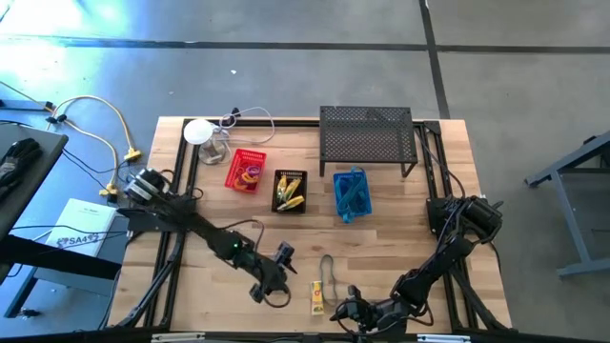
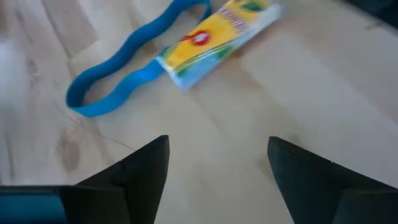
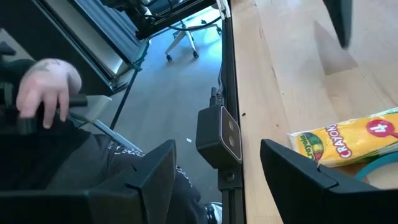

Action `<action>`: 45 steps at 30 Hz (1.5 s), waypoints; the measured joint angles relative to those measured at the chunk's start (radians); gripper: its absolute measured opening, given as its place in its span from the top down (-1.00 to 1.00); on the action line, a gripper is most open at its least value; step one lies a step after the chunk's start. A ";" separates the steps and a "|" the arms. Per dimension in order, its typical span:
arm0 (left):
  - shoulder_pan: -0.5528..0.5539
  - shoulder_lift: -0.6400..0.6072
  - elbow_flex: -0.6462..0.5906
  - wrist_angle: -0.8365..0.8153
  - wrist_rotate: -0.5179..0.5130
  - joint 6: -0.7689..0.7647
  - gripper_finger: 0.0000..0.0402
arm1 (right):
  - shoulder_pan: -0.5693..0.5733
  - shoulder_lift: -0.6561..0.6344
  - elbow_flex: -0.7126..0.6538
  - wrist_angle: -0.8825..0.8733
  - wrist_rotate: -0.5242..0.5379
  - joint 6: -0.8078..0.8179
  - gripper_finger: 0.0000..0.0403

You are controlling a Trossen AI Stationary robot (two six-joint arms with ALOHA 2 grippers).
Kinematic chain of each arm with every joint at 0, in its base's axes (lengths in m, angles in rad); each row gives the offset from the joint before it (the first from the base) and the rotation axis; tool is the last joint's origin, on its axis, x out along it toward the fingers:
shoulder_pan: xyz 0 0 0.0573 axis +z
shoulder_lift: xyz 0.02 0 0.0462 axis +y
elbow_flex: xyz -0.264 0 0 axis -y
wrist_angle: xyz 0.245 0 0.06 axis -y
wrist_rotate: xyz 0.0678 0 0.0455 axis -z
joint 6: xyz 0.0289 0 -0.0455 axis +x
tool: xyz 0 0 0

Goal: Pick & Place Office Desk Supplies
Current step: Put the crayon box into the black bin

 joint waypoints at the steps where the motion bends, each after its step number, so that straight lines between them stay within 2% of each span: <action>1: 0.013 0.016 0.000 0.022 0.003 0.015 -0.32 | 0.001 0.000 0.000 0.000 0.000 0.000 -0.10; 4: 0.062 0.052 0.000 0.089 0.068 0.030 -0.33 | 0.005 0.000 0.000 0.000 0.000 0.000 -0.10; 11: 0.184 0.119 0.000 0.287 0.402 -0.033 -0.33 | 0.006 0.000 0.000 -0.001 0.000 0.000 -0.10; 14: 0.217 0.171 0.000 0.389 0.479 -0.038 -0.33 | 0.005 0.000 0.000 -0.001 0.002 0.000 -0.10; 23: 0.243 0.302 0.000 0.603 0.485 -0.025 -0.33 | 0.006 0.000 0.000 -0.001 0.023 0.000 -0.10; 34: 0.237 0.325 0.003 0.601 0.480 -0.030 -0.33 | 0.006 0.000 0.000 -0.008 0.023 0.000 -0.10; 45: 0.242 0.372 0.105 0.538 0.514 -0.068 -0.33 | 0.005 0.000 0.000 -0.008 0.039 -0.006 -0.10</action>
